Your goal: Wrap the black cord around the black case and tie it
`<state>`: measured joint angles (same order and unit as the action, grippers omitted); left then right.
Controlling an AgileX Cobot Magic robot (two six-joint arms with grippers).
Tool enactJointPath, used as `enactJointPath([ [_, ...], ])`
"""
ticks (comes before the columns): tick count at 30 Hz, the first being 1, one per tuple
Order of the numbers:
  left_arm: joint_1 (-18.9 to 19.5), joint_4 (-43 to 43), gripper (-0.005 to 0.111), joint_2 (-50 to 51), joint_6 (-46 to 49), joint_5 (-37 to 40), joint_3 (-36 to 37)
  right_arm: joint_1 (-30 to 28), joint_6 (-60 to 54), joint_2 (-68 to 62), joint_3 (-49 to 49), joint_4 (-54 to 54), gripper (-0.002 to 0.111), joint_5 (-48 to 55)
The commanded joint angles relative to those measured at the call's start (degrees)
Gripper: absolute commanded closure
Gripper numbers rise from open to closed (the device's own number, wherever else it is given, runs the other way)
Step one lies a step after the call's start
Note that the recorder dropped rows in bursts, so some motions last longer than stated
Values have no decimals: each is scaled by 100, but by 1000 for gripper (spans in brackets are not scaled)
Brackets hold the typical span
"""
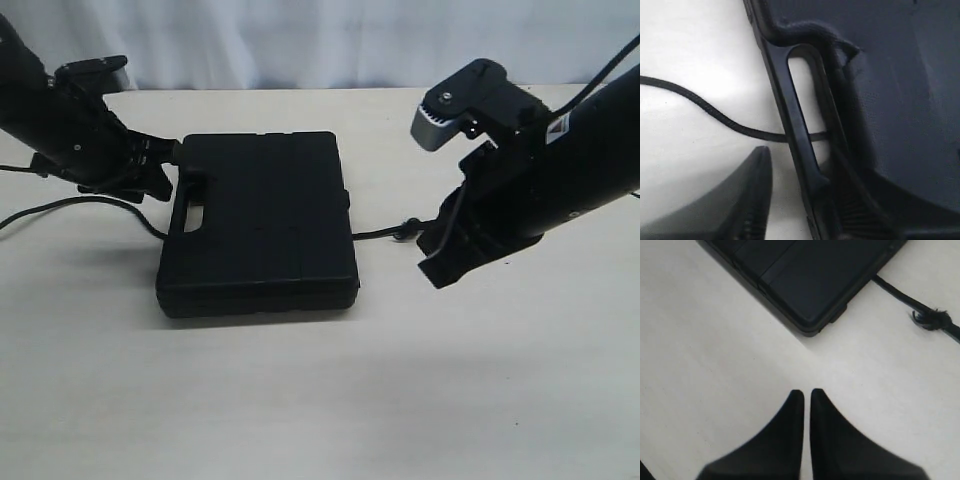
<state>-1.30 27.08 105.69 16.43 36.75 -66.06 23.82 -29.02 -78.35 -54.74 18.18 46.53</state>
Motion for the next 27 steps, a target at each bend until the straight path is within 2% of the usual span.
enactJointPath([
  [1,-7,236,59,527,-44,32,-332,232,139,50,-17,-109,104,-303],
  [3,-7,547,57,767,-32,79,-520,232,139,50,-17,-43,104,-315],
  [7,-7,619,57,1134,-32,56,-784,232,139,50,-17,-43,104,-315],
  [13,-7,619,57,1382,-20,-184,-797,232,139,50,-17,-43,104,-331],
  [19,-7,1012,58,1489,80,-399,-797,232,139,50,-17,-43,104,-338],
  [27,-7,1023,84,1608,177,-215,-797,232,139,50,-17,-43,104,-314],
])
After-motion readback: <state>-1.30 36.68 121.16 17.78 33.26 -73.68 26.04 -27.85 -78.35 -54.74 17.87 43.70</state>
